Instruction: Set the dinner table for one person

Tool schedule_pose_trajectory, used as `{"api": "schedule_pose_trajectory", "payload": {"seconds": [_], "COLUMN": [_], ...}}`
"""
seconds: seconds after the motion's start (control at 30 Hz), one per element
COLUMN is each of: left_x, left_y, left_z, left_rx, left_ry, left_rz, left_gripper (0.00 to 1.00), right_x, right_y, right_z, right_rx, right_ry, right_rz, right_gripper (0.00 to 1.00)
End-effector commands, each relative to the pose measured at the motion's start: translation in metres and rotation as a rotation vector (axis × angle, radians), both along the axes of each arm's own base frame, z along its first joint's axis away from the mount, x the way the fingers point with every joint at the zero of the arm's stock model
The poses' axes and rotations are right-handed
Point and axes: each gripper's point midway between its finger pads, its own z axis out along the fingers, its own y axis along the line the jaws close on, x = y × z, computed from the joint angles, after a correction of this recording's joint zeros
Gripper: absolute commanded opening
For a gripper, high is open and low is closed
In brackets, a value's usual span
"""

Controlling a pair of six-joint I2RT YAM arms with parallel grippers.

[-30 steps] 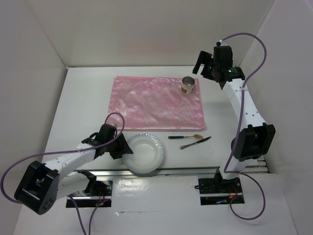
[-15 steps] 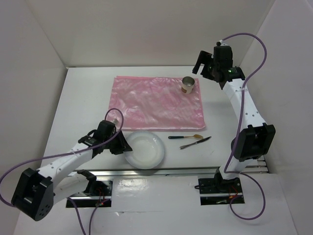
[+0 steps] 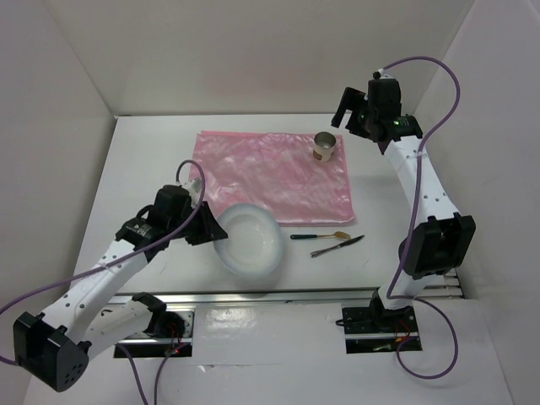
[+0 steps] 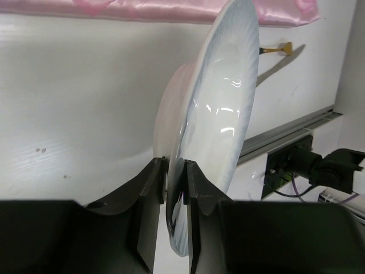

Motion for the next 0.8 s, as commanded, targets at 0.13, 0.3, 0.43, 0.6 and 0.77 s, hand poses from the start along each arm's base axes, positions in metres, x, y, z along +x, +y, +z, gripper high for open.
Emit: {"api": "schedule_pose_trajectory", "payload": {"seconds": [0.13,0.3,0.43,0.6,0.77], "left_x": [0.034,0.087,0.139,0.194,0.238], "left_y": [-0.02,-0.026,-0.03,-0.046,-0.059], "left_z": [0.101,0.095,0.101,0.096,0.079], "left_rx": [-0.114,-0.079,-0.166,-0.252,-0.318], "left_ry": [-0.26,-0.25,-0.283,-0.26,-0.262], "left_rz": [-0.064,-0.042,-0.06,-0.079,-0.075], "left_gripper": [0.0,0.0,0.0,0.0,0.0], "right_x": [-0.016,-0.019,-0.025,-0.035,-0.049], "right_y": [-0.003,-0.002,-0.003,-0.006,-0.016], "right_z": [0.047,0.046,0.036,0.032,0.035], "right_rx": [0.009,0.014,0.009,-0.007,-0.025], "right_ry": [-0.108,-0.115,-0.081,-0.069,-0.068], "right_rz": [-0.018,-0.01,-0.01,-0.013,-0.035], "right_gripper": [0.98,0.98,0.98,0.98,0.98]}}
